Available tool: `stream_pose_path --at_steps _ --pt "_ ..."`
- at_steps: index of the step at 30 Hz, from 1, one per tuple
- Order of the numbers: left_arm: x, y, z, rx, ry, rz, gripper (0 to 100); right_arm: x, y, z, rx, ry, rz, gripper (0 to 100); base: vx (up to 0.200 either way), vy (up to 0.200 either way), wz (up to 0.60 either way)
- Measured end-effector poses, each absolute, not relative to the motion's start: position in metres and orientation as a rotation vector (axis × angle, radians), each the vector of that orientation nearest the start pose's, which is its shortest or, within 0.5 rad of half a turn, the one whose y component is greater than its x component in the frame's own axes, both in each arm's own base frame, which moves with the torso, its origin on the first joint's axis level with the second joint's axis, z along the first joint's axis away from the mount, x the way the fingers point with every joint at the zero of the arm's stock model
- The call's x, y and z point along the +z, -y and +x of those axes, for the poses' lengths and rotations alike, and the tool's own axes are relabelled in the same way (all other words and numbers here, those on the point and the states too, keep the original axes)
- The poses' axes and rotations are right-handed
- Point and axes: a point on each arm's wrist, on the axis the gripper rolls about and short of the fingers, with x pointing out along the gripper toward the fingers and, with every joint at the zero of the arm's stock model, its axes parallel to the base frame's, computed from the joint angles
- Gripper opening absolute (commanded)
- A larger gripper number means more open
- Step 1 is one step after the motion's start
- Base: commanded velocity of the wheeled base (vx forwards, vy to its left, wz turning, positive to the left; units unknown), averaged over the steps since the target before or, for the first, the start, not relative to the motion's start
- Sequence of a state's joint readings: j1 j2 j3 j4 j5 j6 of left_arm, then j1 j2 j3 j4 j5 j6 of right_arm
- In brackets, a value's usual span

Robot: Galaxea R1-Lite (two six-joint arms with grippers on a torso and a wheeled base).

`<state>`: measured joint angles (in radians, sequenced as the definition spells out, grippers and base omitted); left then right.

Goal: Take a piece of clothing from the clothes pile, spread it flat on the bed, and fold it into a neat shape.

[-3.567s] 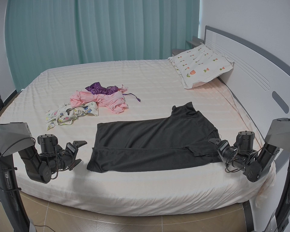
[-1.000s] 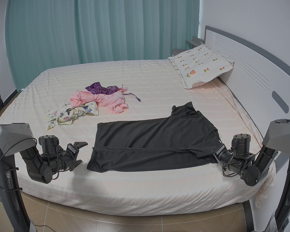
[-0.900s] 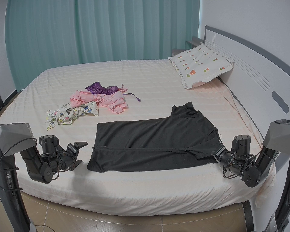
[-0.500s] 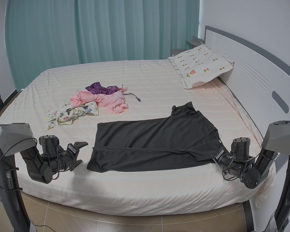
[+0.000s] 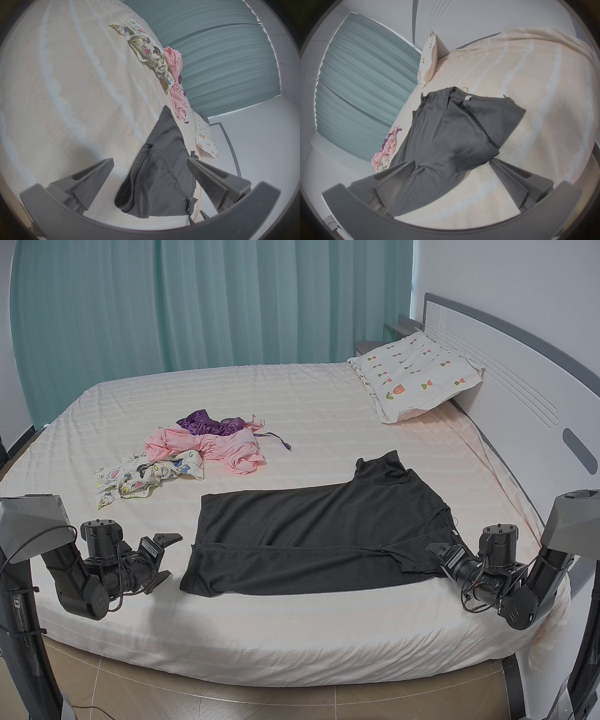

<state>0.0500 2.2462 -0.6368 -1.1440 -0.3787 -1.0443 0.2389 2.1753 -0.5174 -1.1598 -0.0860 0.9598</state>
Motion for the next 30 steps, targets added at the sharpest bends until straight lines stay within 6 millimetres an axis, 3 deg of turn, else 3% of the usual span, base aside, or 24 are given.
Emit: stream_pose_path --at_steps 9,30 --pt "0.011 -0.009 0.347 -0.054 -0.588 -1.115 100 0.039 -0.069 0.316 -0.093 -0.333 0.884 100 0.0 0.0 0.0" --pt "0.011 -0.009 0.346 -0.052 -0.589 -1.115 100 0.016 -0.062 0.337 -0.026 -0.334 0.924 100 0.0 0.0 0.0"
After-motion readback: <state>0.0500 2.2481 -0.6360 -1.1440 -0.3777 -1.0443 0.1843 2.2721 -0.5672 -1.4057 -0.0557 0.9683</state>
